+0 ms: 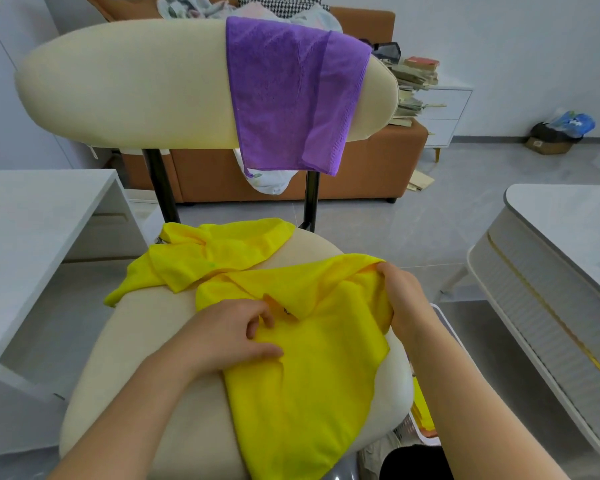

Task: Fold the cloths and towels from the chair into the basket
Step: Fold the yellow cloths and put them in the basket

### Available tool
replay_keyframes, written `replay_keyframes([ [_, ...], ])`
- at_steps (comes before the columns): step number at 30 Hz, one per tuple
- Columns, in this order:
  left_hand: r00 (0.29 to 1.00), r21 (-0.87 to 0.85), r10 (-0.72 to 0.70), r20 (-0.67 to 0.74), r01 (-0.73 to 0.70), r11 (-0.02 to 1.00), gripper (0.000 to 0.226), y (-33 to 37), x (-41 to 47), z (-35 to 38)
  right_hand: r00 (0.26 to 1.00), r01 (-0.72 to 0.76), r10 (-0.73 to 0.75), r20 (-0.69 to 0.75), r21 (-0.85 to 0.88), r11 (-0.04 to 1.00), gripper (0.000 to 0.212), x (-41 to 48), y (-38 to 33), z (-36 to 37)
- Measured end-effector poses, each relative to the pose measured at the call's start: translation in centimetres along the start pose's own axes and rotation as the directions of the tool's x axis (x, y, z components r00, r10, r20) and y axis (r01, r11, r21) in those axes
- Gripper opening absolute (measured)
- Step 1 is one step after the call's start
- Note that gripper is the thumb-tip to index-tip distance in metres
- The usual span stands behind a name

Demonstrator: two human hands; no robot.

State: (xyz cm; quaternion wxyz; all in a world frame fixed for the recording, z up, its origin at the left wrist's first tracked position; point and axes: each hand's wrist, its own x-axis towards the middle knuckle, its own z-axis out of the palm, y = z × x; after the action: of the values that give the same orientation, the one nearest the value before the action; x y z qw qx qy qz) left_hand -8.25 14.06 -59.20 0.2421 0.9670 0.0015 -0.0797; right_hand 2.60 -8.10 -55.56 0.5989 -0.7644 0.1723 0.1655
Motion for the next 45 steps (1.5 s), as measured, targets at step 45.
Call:
replay_keyframes([
  [45,0.752,-0.067,-0.654,-0.077,0.651,0.756,0.056,-5.9,-3.0,-2.0,0.965,0.257,-0.215,0.148,-0.679,0.687,0.027,1.9,2.5,-2.9],
])
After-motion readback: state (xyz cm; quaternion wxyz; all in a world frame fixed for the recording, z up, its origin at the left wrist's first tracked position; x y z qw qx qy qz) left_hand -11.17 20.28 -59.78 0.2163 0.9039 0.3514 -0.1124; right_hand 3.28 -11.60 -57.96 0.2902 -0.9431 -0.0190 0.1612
